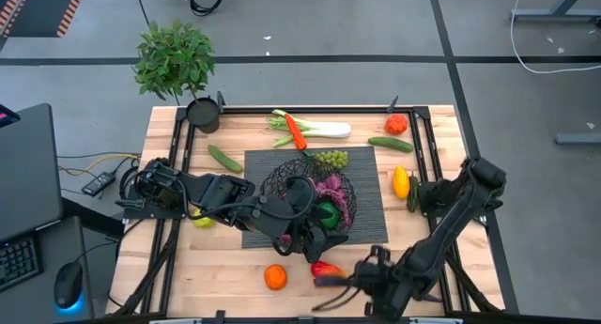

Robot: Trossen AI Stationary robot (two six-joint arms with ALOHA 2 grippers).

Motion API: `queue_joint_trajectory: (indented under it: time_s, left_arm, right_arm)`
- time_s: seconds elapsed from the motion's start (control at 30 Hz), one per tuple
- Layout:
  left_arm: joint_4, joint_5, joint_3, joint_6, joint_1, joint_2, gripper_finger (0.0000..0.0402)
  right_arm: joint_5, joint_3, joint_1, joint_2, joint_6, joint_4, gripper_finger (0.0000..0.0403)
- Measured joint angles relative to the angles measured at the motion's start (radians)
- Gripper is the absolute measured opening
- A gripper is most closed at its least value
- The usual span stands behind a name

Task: Build produce basket
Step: Put the left purple eggplant into the black wire basket

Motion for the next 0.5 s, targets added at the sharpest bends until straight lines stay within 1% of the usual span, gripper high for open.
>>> queue_joint_trajectory:
  time_s: [0.13,0.2,0.27,0.4,0.5]
  left_arm:
    - [0.031,0.0,0.008,0.024,0.005,-0.004,0.0389]
    - [0.055,0.0,0.008,0.053,0.011,-0.009,0.0389]
    - [0.092,0.0,0.008,0.081,0.02,-0.014,0.0389]
    - [0.126,0.03,0.008,0.15,0.037,-0.037,0.0389]
    - [0.121,0.068,0.009,0.205,0.058,-0.061,0.0389]
  right_arm:
    - [0.077,0.001,-0.068,-0.09,0.006,-0.118,0.0044]
    - [0.097,0.001,-0.124,-0.116,-0.042,-0.147,0.0044]
    - [0.102,0.001,-0.182,-0.131,-0.113,-0.14,0.0044]
    - [0.034,0.001,-0.304,-0.14,-0.222,-0.13,0.0047]
    - [-0.01,0.0,-0.38,-0.138,-0.257,-0.131,0.0064]
